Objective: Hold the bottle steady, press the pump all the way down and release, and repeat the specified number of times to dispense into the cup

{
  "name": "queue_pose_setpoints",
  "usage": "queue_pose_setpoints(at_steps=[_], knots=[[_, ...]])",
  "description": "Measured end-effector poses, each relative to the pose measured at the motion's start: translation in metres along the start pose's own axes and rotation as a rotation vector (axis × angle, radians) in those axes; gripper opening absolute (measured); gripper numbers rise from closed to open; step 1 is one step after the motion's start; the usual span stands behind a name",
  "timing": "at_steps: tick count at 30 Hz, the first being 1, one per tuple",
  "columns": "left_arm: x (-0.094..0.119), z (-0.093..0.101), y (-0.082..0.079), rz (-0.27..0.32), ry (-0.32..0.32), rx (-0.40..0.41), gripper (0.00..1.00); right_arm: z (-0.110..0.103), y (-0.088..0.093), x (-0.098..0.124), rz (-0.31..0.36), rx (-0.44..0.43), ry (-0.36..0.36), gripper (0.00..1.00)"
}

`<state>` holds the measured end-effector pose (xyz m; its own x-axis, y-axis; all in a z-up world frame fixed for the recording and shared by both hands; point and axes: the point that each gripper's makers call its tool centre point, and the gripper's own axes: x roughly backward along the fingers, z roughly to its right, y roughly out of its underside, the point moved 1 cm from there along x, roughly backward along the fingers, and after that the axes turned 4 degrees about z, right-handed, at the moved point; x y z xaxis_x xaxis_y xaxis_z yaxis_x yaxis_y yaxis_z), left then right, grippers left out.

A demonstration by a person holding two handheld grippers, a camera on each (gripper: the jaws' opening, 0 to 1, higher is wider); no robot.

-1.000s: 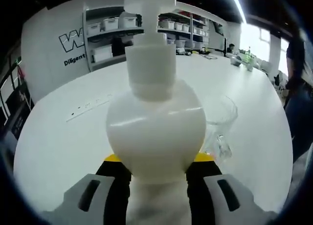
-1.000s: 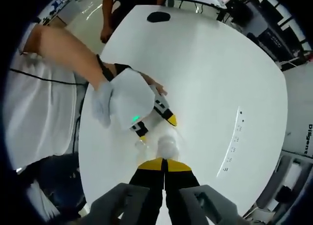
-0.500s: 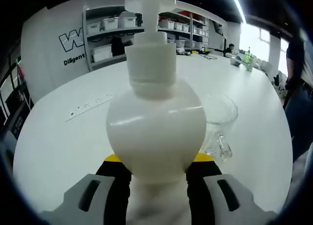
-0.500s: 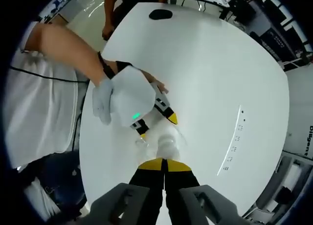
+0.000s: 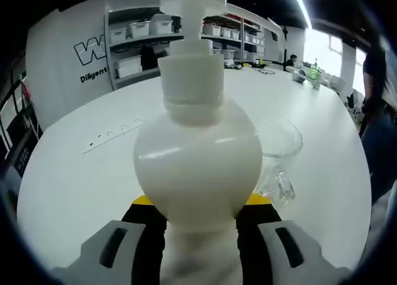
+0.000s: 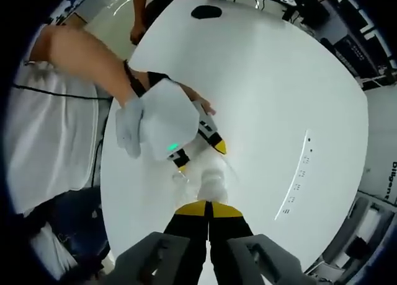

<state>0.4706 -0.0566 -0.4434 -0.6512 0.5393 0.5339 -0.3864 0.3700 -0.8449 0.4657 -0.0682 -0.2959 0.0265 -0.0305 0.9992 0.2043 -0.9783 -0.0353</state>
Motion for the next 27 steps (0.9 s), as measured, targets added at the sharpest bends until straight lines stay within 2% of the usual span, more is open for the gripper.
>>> queue_pose_setpoints(at_steps=[13, 16, 21, 24, 26, 27], knots=[[0.000, 0.000, 0.001, -0.002, 0.001, -0.001, 0.43, -0.003, 0.000, -0.006, -0.015, -0.032, 0.001, 0.00], [-0.001, 0.000, 0.001, -0.003, -0.001, -0.002, 0.43, -0.003, 0.000, -0.008, -0.002, -0.044, -0.007, 0.00], [-0.001, 0.000, 0.001, -0.004, 0.000, -0.003, 0.43, -0.004, 0.000, -0.011, -0.005, -0.029, -0.012, 0.00], [-0.001, 0.000, 0.001, -0.004, 0.000, -0.003, 0.43, -0.004, -0.001, -0.009, 0.002, -0.050, -0.003, 0.00], [-0.001, 0.000, 0.001, -0.005, 0.001, -0.002, 0.43, -0.004, -0.002, -0.008, -0.018, -0.015, 0.012, 0.00], [-0.001, 0.000, 0.001, -0.006, 0.001, -0.002, 0.43, -0.001, -0.001, -0.008, -0.012, -0.025, 0.025, 0.00]])
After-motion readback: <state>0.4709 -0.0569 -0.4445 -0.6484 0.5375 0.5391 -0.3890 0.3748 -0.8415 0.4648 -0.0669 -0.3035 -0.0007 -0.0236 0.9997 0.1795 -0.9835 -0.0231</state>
